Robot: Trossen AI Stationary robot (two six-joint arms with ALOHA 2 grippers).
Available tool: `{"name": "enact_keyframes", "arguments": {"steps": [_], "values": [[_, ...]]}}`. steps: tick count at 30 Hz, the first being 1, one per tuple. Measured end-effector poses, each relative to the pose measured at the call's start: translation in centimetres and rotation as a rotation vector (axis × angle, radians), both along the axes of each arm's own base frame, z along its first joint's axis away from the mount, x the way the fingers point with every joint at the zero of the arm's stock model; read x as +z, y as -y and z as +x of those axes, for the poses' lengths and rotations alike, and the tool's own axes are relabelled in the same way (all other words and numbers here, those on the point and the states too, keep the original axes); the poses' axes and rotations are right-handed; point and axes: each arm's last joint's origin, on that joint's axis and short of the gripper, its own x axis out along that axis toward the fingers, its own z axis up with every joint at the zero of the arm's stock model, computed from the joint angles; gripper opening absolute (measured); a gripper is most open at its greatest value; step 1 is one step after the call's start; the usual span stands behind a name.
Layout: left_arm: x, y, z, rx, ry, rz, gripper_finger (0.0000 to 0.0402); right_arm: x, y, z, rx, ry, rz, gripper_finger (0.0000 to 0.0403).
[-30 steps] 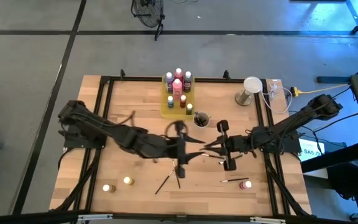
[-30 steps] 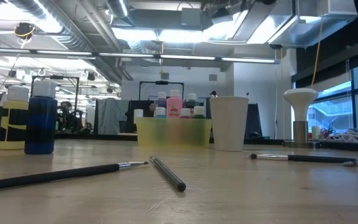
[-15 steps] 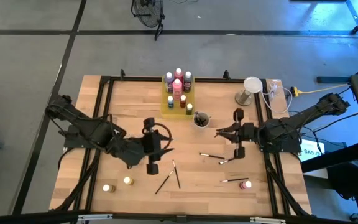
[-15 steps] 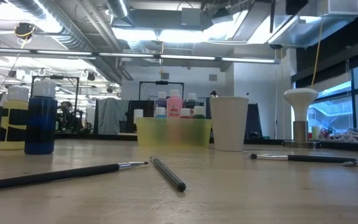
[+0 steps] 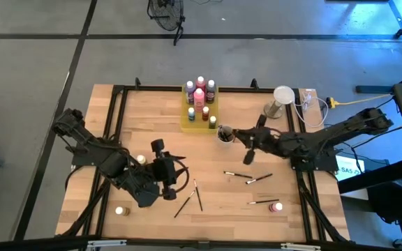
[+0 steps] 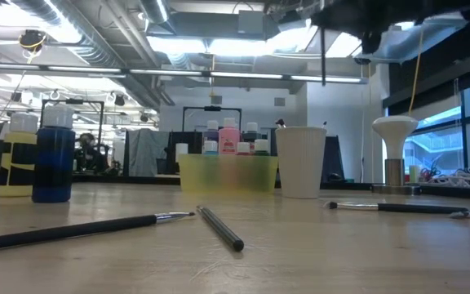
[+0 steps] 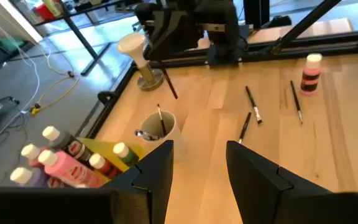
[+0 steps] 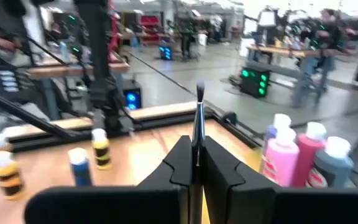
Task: Pick & Place Paint Supplies
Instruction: Put the balck paintbrush into the white cup
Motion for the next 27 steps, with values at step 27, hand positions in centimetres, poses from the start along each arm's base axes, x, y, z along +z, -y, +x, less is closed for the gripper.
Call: {"name": "enact_keyframes", "arguments": {"steps": [27], "values": [[-3.7, 0.3, -0.2, 0.087, -0.008, -0.027, 0.0143, -6.0, 4.1, 4.7, -0.155, -0.140, 0.087, 0.0016]]}}
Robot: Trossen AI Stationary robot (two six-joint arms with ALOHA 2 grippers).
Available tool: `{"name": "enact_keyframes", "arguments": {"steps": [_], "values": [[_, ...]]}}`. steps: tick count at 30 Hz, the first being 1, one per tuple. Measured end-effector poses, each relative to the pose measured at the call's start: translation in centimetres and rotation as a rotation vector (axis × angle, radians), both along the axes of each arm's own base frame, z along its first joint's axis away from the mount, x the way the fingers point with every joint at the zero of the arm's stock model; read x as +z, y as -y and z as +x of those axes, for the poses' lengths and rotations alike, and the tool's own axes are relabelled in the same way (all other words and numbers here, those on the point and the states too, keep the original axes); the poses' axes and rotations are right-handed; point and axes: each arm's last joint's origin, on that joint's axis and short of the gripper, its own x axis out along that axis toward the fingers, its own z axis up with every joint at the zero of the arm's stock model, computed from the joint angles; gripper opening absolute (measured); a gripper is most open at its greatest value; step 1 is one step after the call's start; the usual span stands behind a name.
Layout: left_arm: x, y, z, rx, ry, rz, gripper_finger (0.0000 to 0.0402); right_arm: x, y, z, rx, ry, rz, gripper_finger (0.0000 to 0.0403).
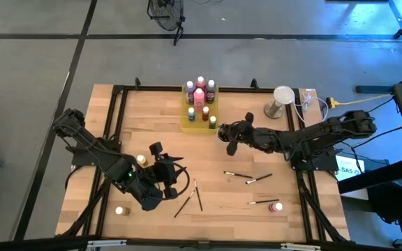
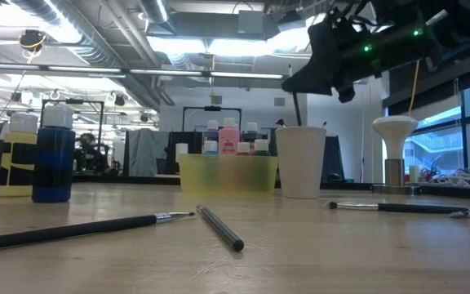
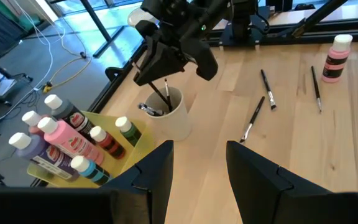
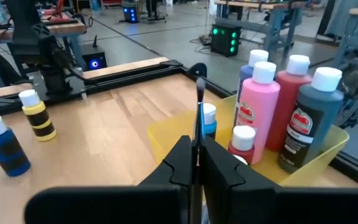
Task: Pick & Place Paint Supplies
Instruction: Put the balck paintbrush into the white cup
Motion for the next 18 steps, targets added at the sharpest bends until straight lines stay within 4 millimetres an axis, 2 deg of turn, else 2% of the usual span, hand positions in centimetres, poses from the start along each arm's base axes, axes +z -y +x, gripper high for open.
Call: {"name": "enact_keyframes", "arguments": {"steps": [13, 18], "values": [[0.09, 0.07, 0.10, 0.002, 0.018, -0.016, 0.0143, -0.49, 0.17, -0.13, -0.016, -0.031, 0.038, 0.0016], [0.09, 0.07, 0.10, 0.002, 0.017, -0.015, 0.0143, -0.59, 0.17, -0.15, -0.019, -0.034, 0.050, 0.0039]]}}
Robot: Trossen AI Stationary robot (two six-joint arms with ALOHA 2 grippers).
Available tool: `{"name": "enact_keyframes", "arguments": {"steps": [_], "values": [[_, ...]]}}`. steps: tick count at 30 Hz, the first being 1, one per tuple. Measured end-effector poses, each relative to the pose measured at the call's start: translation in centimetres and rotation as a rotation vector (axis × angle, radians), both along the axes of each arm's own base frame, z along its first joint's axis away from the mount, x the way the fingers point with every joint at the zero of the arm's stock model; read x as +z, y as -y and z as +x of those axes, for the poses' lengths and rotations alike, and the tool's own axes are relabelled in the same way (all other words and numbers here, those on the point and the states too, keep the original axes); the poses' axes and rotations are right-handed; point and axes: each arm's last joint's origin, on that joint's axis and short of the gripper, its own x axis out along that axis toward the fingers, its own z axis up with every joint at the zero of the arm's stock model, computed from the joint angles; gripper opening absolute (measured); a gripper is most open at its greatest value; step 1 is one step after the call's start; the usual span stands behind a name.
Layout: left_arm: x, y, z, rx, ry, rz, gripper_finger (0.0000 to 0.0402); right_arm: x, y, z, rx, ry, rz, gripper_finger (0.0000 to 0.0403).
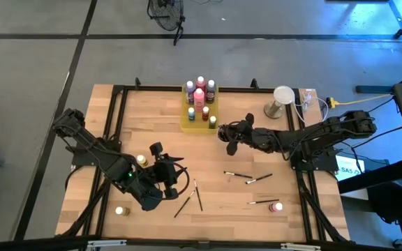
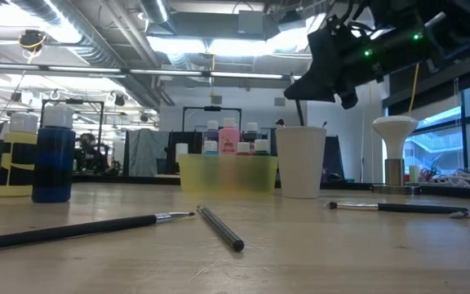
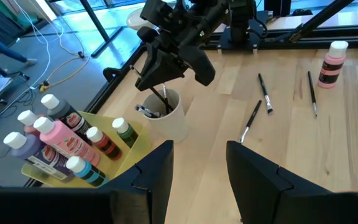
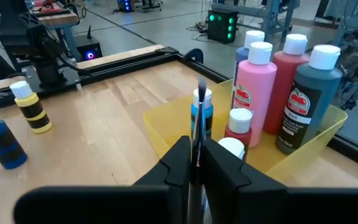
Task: Pick & Place Paint Supplies
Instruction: Put the balck paintbrush into the white cup, then put the black paintbrush into the white cup
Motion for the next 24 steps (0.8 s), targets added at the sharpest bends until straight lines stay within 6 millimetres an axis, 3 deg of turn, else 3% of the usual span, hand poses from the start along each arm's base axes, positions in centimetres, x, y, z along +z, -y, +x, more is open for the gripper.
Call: {"name": "enact_keyframes", "arguments": {"steps": [13, 24], "values": [[0.0, 0.1, 0.0, -0.018, -0.013, -0.017, 0.0143, 0.0, -0.2, -0.1, 0.017, -0.016, -0.014, 0.0054], [-0.7, 0.0, 0.0, -0.017, -0.031, -0.004, 0.0143, 4.1, -2.0, -1.7, 0.473, 0.150, 0.064, 0.0055]]}}
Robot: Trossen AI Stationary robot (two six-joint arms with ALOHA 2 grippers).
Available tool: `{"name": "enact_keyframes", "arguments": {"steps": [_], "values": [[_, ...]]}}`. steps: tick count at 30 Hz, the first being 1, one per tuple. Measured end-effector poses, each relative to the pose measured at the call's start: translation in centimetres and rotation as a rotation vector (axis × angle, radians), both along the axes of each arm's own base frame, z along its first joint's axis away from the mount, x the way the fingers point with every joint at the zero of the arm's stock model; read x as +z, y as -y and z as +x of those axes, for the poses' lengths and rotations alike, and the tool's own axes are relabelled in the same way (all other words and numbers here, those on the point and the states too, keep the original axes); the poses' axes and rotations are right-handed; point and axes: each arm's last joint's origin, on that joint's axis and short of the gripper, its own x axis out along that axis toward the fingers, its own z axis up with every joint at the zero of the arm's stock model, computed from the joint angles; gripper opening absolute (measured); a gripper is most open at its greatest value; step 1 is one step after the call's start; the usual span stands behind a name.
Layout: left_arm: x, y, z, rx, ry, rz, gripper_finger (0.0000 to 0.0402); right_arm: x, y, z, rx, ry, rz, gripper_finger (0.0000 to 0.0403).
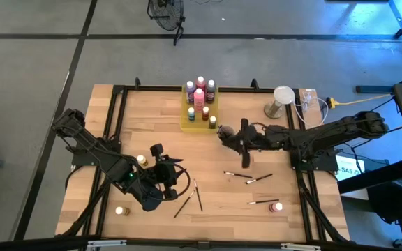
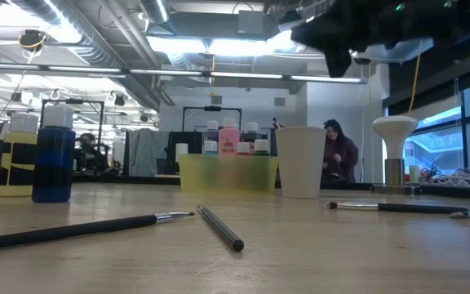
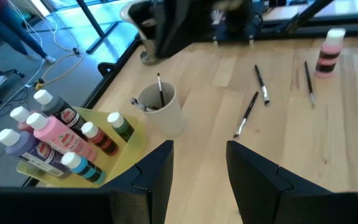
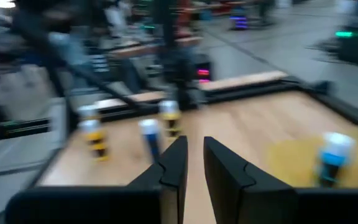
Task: Pick & Place Paint Supplies
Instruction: Put the black paintbrush into the white cup
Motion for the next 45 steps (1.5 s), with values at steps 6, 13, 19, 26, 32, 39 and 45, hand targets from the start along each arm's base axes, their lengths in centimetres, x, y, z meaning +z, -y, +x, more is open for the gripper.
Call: {"name": "enact_keyframes", "arguments": {"steps": [6, 13, 19, 26, 32, 39, 45], "values": [[-1.0, -0.1, -0.1, 0.008, -0.018, 0.005, 0.0143, 0.4, -1.6, -0.4, 0.179, 0.020, -0.019, 0.0056], [-0.9, 0.0, 0.0, 0.009, -0.011, 0.001, 0.0143, 0.4, -2.8, -0.6, 0.252, 0.027, -0.056, 0.0056], [-0.9, 0.0, 0.0, 0.009, -0.011, 0.001, 0.0143, 1.2, -3.7, -0.5, 0.309, 0.030, -0.077, 0.0056], [-0.9, 0.0, 0.0, 0.009, -0.011, 0.001, 0.0143, 2.2, -4.9, -0.4, 0.372, 0.013, -0.093, 0.0071], [-0.9, 0.0, 0.0, 0.007, -0.013, -0.003, 0.0143, 2.8, -5.4, -0.4, 0.365, 0.027, -0.083, 0.0064], [-0.9, 0.0, 0.0, 0.006, -0.013, -0.004, 0.0143, 2.8, -5.7, -0.5, 0.387, 0.037, -0.127, 0.0008], [-0.9, 0.0, 0.0, 0.006, -0.014, -0.004, 0.0143, 2.8, -5.7, -0.5, 0.372, 0.033, -0.127, 0.0003]]}}
